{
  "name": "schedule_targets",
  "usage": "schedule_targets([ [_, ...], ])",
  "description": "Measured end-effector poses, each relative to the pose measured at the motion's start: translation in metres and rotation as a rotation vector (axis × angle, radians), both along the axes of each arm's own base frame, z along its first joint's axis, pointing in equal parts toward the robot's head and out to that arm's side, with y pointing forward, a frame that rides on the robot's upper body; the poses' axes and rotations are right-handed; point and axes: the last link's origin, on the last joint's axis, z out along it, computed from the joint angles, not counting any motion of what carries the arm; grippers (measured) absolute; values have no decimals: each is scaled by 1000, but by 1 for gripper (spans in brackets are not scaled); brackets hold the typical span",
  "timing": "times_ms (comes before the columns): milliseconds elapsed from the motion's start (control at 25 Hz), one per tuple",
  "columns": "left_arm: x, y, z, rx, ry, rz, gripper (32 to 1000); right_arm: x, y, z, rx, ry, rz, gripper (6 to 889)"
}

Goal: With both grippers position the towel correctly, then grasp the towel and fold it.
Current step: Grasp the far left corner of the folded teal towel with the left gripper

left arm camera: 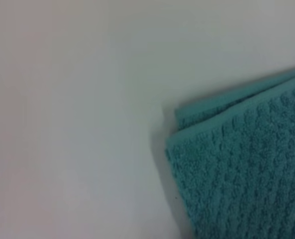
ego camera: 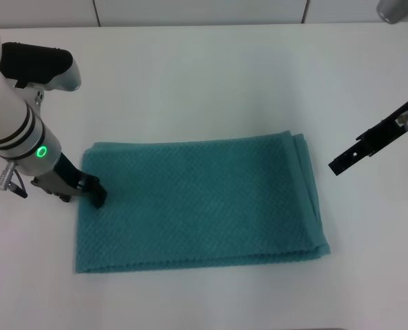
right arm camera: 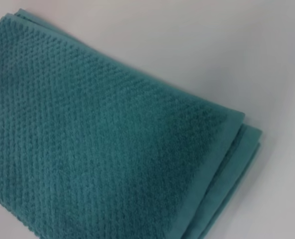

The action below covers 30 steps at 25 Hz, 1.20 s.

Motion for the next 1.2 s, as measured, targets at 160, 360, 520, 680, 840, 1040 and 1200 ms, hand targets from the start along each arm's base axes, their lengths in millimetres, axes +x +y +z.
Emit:
schedule_targets([
  [160,0,0,0,-2,1,1,651,0,0,0,0,-1,0,856],
  [360,0,0,0,-3,2,0,455,1,0,0,1,-2,-2,856],
  [520,0,0,0,-5,3,-2,290,1,0,0,5,-2,-1,857],
  [680,1,0,0,-8,5,-6,204,1,0,0,6,-2,0,857],
  [840,2,0,0,-7,5,-6,118,1,1,0,6,-2,-1,857],
  [1040,2,0,0,-7,5,-6,81,1,0,0,8,-2,-1,857],
  [1200,3,0,0,-8,2,-7,81,3,0,-1,4,-2,-7,856],
])
